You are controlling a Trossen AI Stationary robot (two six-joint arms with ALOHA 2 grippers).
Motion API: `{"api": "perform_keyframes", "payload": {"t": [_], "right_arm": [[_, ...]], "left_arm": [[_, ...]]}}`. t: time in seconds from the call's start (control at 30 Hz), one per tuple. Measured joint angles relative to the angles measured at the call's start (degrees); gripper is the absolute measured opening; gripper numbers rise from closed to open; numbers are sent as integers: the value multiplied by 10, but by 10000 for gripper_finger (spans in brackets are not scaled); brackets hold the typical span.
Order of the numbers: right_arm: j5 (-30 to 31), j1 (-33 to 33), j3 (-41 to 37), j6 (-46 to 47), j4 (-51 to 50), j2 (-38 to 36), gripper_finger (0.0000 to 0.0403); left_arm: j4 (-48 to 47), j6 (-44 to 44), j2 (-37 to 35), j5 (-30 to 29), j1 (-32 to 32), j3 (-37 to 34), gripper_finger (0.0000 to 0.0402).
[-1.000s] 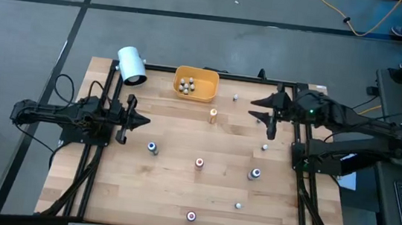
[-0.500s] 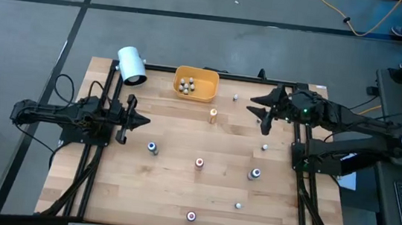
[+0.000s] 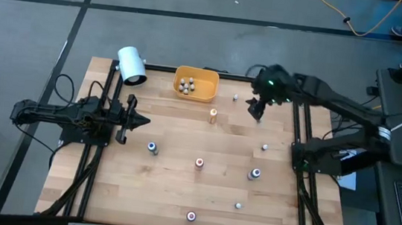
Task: Pick & Place food coloring
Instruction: Put the brown food coloring bottle into the yellow bin
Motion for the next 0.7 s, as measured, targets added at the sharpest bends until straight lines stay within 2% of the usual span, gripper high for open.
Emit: {"api": "perform_keyframes", "payload": {"t": [0.13,0.3,0.7], "right_arm": [[7,-46,32,-61,18,64,301],[8,-90,39,-82,54,126,349],[-13,-132,38,-129,71,279,361]], "left_arm": [[0,0,0,0,0,0,13],[0,0,0,0,0,0,8],[0,0,0,0,0,0,8]]}}
